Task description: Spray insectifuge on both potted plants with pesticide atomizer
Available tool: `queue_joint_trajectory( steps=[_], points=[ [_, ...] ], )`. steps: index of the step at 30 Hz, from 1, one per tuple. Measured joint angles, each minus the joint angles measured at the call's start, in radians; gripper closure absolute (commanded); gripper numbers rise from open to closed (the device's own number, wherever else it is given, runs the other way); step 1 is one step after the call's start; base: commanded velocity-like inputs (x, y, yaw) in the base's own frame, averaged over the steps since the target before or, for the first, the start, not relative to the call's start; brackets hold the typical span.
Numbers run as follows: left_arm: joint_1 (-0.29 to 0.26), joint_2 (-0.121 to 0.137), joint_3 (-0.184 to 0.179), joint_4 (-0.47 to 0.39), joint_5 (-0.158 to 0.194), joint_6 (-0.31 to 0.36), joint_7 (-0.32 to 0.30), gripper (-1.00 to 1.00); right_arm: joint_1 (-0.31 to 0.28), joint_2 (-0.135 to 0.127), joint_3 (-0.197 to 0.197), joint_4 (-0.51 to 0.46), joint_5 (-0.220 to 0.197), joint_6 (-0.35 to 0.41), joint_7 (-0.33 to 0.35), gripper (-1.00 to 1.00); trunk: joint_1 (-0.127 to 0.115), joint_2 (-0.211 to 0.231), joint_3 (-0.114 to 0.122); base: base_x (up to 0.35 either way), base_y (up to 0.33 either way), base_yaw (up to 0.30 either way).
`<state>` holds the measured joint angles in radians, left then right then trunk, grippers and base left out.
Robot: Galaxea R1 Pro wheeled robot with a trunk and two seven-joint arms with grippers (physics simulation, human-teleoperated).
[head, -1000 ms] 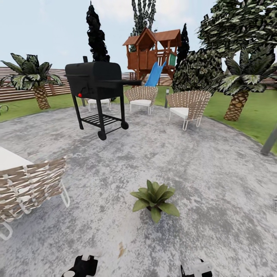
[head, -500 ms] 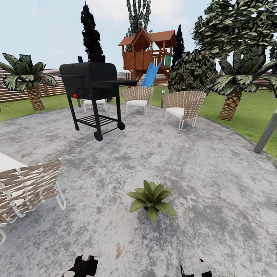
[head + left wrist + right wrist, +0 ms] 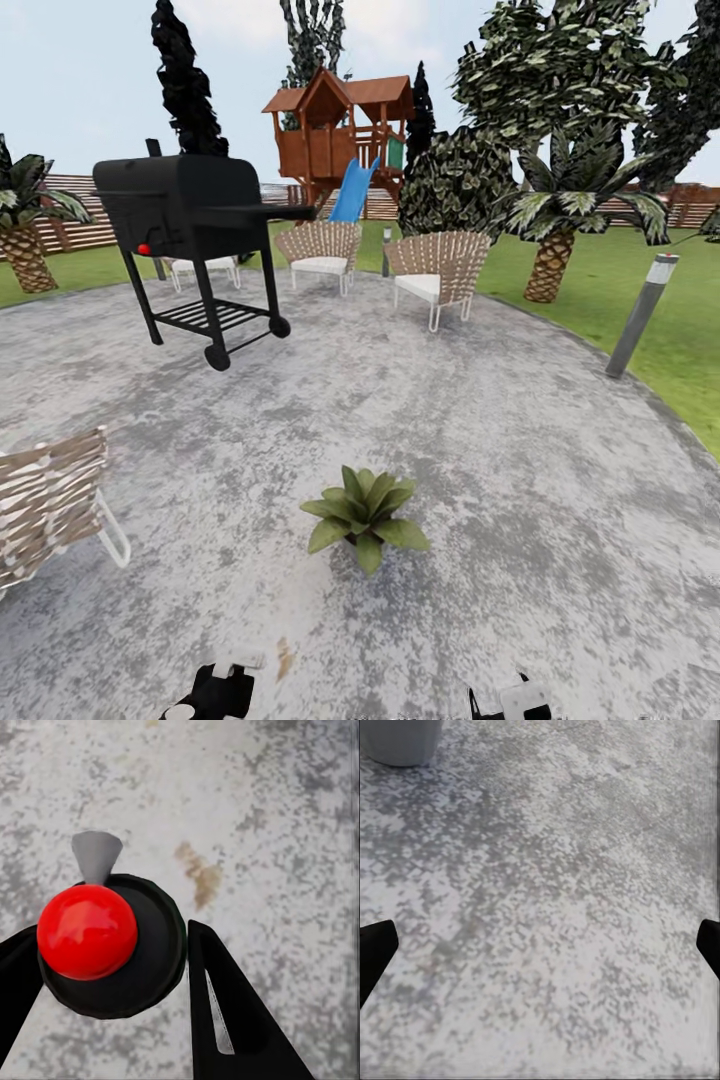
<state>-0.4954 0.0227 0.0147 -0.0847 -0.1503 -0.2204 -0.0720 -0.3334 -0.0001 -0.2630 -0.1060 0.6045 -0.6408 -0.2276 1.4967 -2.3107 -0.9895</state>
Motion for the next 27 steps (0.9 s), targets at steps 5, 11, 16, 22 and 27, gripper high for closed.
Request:
queue_joint_trajectory(
  steps=[5, 11, 16, 22, 27],
  points=[
    [0.0, 0.0, 0.0, 0.0, 0.0, 0.0, -0.001, 1.0, 0.0, 0.0, 0.0, 0.0, 0.0, 0.0, 0.0, -1.0, 0.0, 0.0, -0.006, 0.0, 0.0, -0.212],
    [-0.014, 0.004, -0.036, -0.023, -0.019, 0.01, -0.095, 1.0, 0.0, 0.0, -0.001, -0.005, 0.001, 0.002, 0.005, -1.0, 0.0, 0.0, -0.009, 0.0, 0.0, -0.059],
    [-0.019, 0.023, -0.113, -0.064, -0.094, 0.017, -0.367, 1.0, 0.001, -0.003, 0.007, -0.044, 0.048, 0.006, 0.048, -1.0, 0.0, 0.0, -0.01, 0.0, 0.0, -0.002],
    [-0.035, 0.025, -0.152, -0.211, -0.467, 0.14, -0.64, 1.0, -0.011, -0.009, 0.012, -0.351, 0.209, 0.175, 0.666, -1.0, 0.0, 0.0, -0.009, 0.0, 0.0, 0.0],
    [-0.045, 0.027, -0.152, -0.313, -0.567, 0.23, -0.788, 1.0, -0.019, -0.011, 0.011, -0.44, 0.269, 0.181, 0.805, -1.0, 0.0, 0.0, -0.009, 0.0, 0.0, 0.0]
  ],
)
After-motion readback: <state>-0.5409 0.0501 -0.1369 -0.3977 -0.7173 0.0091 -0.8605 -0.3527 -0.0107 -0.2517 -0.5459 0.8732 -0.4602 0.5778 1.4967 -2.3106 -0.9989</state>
